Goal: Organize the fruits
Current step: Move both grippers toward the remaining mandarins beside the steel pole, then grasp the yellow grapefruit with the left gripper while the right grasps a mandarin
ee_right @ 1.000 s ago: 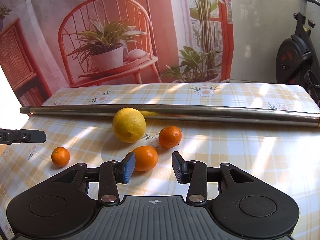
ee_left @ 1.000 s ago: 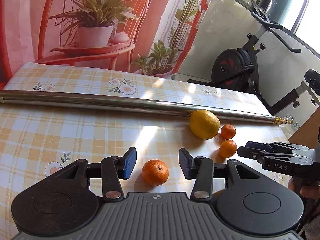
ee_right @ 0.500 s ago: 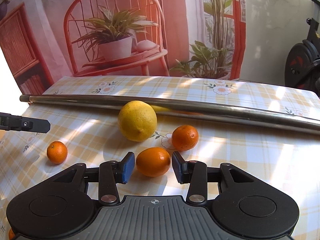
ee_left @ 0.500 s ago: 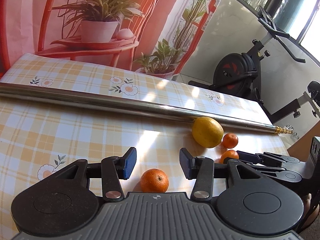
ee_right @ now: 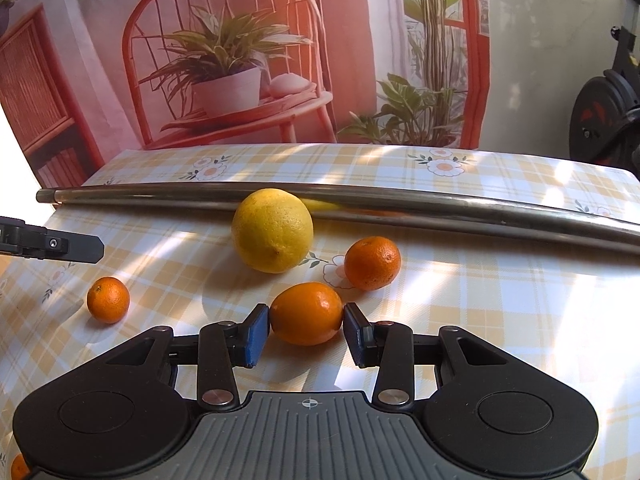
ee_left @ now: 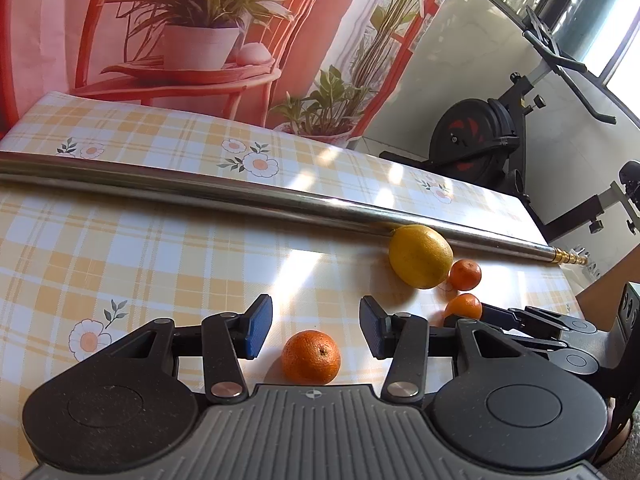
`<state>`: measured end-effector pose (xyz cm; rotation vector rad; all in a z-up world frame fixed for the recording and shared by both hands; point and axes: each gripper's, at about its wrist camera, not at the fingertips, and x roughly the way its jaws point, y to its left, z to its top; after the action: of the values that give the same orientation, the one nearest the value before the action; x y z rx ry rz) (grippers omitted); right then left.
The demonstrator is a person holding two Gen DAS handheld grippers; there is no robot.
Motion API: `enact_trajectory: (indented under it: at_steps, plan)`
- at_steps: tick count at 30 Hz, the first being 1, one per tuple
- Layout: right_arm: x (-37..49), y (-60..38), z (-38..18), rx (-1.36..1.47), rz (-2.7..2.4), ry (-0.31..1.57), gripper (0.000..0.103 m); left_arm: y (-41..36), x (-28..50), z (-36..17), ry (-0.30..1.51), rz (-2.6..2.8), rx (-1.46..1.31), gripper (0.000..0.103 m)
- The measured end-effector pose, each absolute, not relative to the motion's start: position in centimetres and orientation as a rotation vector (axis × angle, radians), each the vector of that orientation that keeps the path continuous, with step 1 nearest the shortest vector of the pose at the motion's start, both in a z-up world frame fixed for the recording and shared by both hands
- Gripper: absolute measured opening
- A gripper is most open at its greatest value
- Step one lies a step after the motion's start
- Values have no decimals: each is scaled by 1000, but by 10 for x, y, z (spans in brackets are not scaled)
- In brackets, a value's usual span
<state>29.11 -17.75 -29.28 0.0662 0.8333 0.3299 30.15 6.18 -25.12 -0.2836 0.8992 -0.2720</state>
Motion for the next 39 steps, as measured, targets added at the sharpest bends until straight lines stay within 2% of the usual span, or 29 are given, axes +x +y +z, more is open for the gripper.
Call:
enact_trajectory:
  at_steps: [7, 20, 24, 34, 39]
  plan:
    - [285, -180, -295, 64, 347, 793, 37, 47, 305, -242, 880, -312, -247, 55]
    - [281, -191, -301, 124, 350, 754, 37, 33, 308, -239, 887, -346, -222, 57]
    - [279, -191, -302, 118, 348, 734, 37, 20, 306, -226, 838, -373, -154, 64]
    - [278, -196, -301, 138, 361, 705, 36, 2, 319, -225, 850, -407, -190, 67]
    - [266, -207, -296, 145, 324, 660, 36, -7, 329, -230, 860, -401, -199, 73]
